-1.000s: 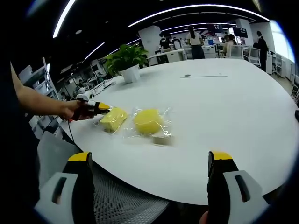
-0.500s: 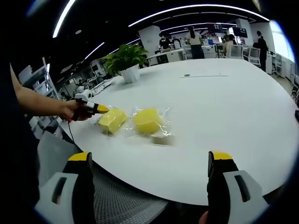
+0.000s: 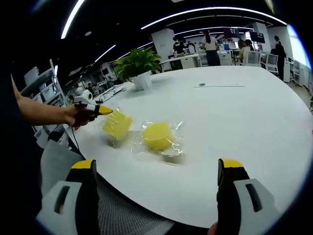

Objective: Compare the silicone blocks by pressing each to a similar depth, holding the contact briefly, and releasing to observe deformation and rebound differences across the visible hardness samples.

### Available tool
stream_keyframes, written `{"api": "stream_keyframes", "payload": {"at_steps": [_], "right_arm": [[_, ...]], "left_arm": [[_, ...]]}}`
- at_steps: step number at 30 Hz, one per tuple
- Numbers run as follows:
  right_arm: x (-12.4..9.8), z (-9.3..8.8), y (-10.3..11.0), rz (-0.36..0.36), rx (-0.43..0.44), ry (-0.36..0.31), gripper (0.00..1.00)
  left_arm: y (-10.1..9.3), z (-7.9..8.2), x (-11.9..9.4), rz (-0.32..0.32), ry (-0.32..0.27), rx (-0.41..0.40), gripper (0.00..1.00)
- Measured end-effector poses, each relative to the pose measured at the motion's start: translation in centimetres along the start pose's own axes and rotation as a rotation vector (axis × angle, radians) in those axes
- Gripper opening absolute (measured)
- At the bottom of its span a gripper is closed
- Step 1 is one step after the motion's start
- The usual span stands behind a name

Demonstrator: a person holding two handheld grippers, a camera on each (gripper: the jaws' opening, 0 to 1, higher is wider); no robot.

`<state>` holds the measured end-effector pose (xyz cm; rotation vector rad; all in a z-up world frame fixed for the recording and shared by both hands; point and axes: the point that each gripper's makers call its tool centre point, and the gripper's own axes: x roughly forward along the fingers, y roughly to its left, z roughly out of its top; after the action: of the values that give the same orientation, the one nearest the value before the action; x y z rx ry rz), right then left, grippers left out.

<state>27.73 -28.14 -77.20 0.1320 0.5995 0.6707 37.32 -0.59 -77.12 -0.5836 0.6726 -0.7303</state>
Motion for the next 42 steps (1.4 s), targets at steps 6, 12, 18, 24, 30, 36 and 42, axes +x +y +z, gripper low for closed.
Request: {"api": "stream_keyframes", "payload": {"at_steps": [6,12,18,24,30,36,42], "right_arm": [[0.2,1.0,0.7,0.02,-0.013,-0.026,0.96],[0.4,2.4,1.9,0.065,-0.078,-0.079,0.96],[0.8,4.6,3.2,0.114,-0.123,-0.125,0.96],[2.0,7.1,5.0,0.187,-0.127,-0.177,0.96],[3.6,9.9,6.3,0.225,-0.149,-0.195,0.96],[4.4,12.1,7.8,0.283,-0.128,-0.232,0.96],[5.1,13.3,9.4,0.361,-0.093,-0.257,0.96]], "left_arm": [[-2.9,1.5,-0.6,-0.025,-0.017,0.129,0.0],[-4.4,3.9,-1.6,-0.02,-0.062,0.231,0.0],[-7.2,6.4,-2.8,-0.084,-0.114,0.281,0.0],[-10.7,8.3,-4.4,-0.134,-0.146,0.341,0.0],[-12.3,9.1,-5.2,-0.15,-0.162,0.359,0.0],[-13.9,9.0,-5.4,-0.184,-0.161,0.376,0.0],[-16.2,8.8,-5.9,-0.242,-0.163,0.387,0.0]]}}
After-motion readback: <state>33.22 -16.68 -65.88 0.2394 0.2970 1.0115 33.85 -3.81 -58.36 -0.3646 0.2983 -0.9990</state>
